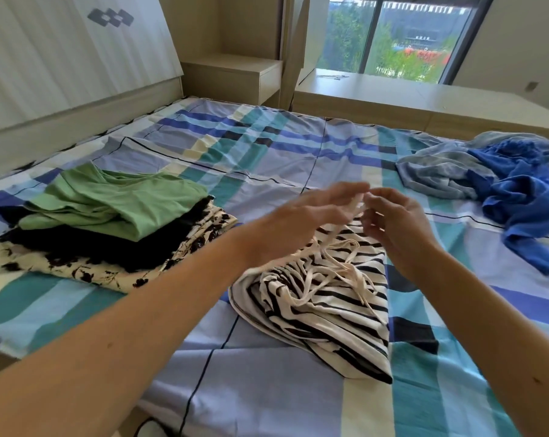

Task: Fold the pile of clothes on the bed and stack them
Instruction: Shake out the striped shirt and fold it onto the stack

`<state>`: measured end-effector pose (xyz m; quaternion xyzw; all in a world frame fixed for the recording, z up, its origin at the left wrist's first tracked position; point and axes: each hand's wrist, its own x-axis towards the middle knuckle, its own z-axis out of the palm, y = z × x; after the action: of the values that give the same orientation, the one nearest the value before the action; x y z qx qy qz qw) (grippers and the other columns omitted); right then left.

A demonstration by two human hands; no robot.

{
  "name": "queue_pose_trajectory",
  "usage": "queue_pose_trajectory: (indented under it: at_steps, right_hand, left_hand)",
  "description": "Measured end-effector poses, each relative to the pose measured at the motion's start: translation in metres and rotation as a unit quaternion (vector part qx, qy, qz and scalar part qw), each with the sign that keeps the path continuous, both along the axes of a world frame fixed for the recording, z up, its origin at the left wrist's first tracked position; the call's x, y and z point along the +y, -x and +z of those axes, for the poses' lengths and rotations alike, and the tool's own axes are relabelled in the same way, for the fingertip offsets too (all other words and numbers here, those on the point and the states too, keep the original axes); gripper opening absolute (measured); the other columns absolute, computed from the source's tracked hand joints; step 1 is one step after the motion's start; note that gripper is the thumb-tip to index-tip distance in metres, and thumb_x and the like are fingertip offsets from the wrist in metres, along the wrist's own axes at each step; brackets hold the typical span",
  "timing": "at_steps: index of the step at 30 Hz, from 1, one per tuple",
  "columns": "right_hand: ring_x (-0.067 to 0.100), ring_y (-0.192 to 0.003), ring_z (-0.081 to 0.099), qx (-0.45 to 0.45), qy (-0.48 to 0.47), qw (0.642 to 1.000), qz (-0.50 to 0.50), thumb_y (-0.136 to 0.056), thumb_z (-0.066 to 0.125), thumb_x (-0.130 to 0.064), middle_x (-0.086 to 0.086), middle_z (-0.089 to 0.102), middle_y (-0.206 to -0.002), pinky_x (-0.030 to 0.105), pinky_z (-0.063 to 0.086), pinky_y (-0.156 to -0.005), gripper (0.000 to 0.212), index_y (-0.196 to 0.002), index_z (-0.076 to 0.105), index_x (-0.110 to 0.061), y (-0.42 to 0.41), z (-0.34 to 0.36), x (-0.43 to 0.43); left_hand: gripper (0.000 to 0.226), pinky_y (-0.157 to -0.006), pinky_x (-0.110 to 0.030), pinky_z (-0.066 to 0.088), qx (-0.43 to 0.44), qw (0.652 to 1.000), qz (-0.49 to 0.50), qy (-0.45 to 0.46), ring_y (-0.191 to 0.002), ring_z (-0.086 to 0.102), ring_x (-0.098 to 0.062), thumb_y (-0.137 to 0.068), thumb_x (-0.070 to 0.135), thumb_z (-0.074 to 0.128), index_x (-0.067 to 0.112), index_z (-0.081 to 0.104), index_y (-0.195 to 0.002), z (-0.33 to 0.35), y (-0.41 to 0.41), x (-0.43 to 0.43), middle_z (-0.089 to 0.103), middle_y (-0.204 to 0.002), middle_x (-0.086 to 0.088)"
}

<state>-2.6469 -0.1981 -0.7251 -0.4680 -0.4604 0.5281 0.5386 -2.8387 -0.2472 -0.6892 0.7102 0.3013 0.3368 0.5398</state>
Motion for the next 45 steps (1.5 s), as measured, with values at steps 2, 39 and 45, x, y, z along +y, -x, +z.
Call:
queue_pose_trajectory:
  at_steps: [2, 39, 45]
  right_hand:
    - [0.017, -0.070, 0.060, 0.043, -0.006, 0.999, 0.002, -0.098, 0.055, -0.007, 0.008, 0.065, -0.079, 0.026, 0.051, -0.069, 0.010, -0.097, 0.065, -0.010, -0.005, 0.000, 0.002]
    - [0.010, -0.118, 0.061, -0.290, -0.134, 0.941, 0.114, -0.081, 0.074, -0.005, -0.010, 0.062, -0.124, 0.019, 0.052, -0.091, 0.046, -0.116, 0.060, -0.032, -0.024, -0.100, -0.036]
    - [0.020, -0.104, 0.070, -0.196, -0.075, 0.976, 0.060, -0.084, 0.057, 0.017, 0.003, 0.072, -0.103, 0.050, 0.057, -0.082, 0.046, -0.096, 0.062, -0.027, -0.046, -0.090, -0.029]
  left_hand:
    - [0.055, -0.106, -0.019, 0.040, 0.019, 1.000, -0.018, 0.007, -0.138, 0.042, -0.015, -0.097, 0.003, 0.042, 0.010, 0.036, -0.151, -0.008, -0.014, 0.002, 0.044, -0.151, -0.007]
    - [0.018, -0.060, -0.019, 0.043, 0.097, 0.956, 0.242, -0.135, -0.066, 0.053, -0.009, -0.099, 0.008, 0.050, 0.014, 0.060, -0.086, -0.012, -0.030, 0.053, 0.059, -0.076, 0.002]
    - [0.055, -0.061, -0.011, 0.040, 0.374, 0.910, 0.019, -0.177, -0.086, 0.056, 0.005, -0.089, -0.006, 0.044, 0.030, 0.056, -0.128, -0.047, -0.035, 0.044, 0.052, -0.127, 0.011]
